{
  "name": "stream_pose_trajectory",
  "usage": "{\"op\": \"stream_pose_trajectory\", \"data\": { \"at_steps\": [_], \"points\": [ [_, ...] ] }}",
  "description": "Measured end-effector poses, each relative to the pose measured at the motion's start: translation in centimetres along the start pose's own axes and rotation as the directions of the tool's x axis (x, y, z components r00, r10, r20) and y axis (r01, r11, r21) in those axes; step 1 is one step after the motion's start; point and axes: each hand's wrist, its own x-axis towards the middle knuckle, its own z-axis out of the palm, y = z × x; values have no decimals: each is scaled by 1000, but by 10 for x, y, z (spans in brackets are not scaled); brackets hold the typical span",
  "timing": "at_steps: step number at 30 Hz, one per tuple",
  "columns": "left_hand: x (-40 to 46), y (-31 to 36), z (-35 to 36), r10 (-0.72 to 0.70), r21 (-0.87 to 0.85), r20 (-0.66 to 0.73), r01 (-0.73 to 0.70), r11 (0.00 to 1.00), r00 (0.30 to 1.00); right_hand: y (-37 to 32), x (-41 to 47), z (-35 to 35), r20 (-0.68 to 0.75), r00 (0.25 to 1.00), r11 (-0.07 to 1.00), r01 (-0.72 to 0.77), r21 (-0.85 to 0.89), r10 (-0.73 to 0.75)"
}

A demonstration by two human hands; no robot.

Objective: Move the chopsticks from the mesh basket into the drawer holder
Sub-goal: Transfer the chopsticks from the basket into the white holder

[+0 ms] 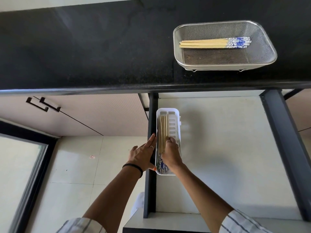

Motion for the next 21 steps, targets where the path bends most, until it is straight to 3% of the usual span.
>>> {"op": "stream_pose_trajectory", "data": {
  "at_steps": [14,21],
  "points": [
    [2,-6,-7,75,14,36,-75,997,997,-2,-2,12,-43,999,991,-36,-130,31],
    [2,-9,-6,98,-40,26,-97,994,995,-1,0,3,-62,995,995,-78,64,82]
  ]
}}
